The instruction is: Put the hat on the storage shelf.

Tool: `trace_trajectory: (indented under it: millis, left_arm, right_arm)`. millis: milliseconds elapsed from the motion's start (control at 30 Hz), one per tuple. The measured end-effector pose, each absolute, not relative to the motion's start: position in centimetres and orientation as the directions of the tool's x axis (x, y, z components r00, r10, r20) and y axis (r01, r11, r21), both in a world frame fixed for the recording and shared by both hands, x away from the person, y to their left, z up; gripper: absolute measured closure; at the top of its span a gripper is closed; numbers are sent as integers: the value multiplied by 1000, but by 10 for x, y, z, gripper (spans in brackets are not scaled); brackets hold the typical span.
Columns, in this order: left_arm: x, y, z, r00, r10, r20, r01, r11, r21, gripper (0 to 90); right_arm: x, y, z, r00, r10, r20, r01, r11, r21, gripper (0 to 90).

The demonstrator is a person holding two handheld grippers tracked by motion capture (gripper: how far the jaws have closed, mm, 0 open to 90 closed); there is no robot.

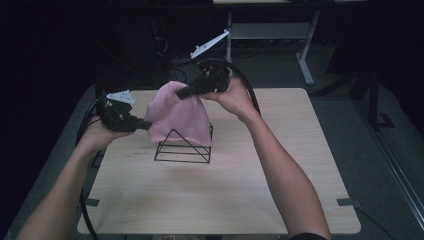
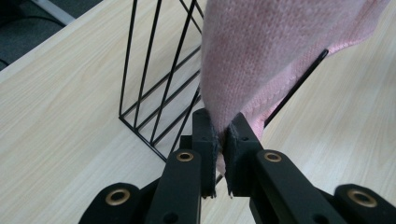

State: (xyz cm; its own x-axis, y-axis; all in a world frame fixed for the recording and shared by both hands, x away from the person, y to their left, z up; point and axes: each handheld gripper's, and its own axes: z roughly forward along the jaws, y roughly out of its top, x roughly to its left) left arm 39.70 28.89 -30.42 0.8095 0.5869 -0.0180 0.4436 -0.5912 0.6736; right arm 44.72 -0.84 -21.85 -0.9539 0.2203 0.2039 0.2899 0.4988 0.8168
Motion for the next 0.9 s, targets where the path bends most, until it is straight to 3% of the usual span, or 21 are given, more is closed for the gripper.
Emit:
trace_trajectory:
  millis: [600, 900]
  left_arm:
    - [396, 289, -330, 803, 595, -36, 479, -608, 634, 843]
    - [396, 283, -339, 802, 597, 6, 480, -650, 589, 843]
  right_arm:
    - [447, -8, -249, -947, 216, 237, 317, 521, 793, 757]
    - [446, -2, -261, -946, 211, 247, 324, 530, 784, 756]
